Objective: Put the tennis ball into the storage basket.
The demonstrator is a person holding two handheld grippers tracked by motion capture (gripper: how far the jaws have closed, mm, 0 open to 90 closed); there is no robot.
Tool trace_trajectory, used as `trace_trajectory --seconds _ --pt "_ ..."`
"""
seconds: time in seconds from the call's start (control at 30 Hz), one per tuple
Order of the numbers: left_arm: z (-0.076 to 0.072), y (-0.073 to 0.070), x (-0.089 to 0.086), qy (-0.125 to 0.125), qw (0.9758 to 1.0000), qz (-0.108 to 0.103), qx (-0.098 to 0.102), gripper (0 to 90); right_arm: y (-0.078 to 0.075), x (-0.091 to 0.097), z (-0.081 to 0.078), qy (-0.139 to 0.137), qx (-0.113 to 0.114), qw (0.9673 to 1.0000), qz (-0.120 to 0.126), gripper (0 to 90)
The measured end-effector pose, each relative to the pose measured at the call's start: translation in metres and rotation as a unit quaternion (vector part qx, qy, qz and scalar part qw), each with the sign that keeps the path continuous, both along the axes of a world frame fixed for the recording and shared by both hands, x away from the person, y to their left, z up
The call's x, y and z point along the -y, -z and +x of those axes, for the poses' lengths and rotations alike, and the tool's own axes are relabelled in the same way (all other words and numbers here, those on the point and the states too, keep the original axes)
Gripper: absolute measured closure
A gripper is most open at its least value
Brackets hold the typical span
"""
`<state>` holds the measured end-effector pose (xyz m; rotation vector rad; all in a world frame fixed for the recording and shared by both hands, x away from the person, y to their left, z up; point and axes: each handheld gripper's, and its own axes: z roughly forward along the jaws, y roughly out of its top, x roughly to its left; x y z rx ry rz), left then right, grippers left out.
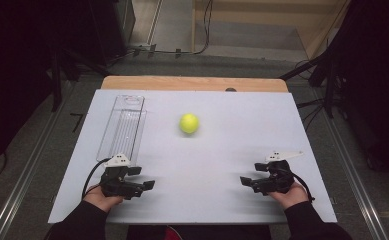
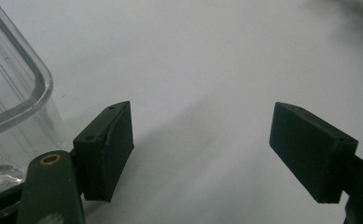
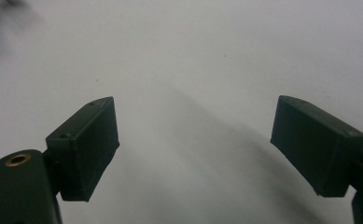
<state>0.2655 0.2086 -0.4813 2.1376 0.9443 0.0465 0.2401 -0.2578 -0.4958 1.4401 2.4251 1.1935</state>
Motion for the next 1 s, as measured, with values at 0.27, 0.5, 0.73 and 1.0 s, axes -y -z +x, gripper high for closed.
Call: trace_trajectory --seconds 0.27,0.5,0.73,1.0 --pt "-0.0008 0.0002 0.0007 0.005 0.9999 0.007 0.011 22.7 -0.0001 0.0006 0.0002 0.001 0.001 1.0 0.002 13.1" --pt "-0.0006 0.0005 0.001 0.005 0.9999 0.005 0.008 22.7 -0.0013 0.0016 -0.0001 0.005 0.005 1.0 0.003 13.3" --pt "-0.0008 0.0003 0.0012 0.005 0.9999 0.004 0.009 22.7 -0.0009 0.0011 -0.0001 0.002 0.004 1.0 0.0 13.3" --pt "0.0006 -0.0054 0.003 0.007 0.9998 -0.017 -0.006 22.6 -0.0015 0.0007 -0.0002 -0.001 0.004 1.0 0.003 13.3"
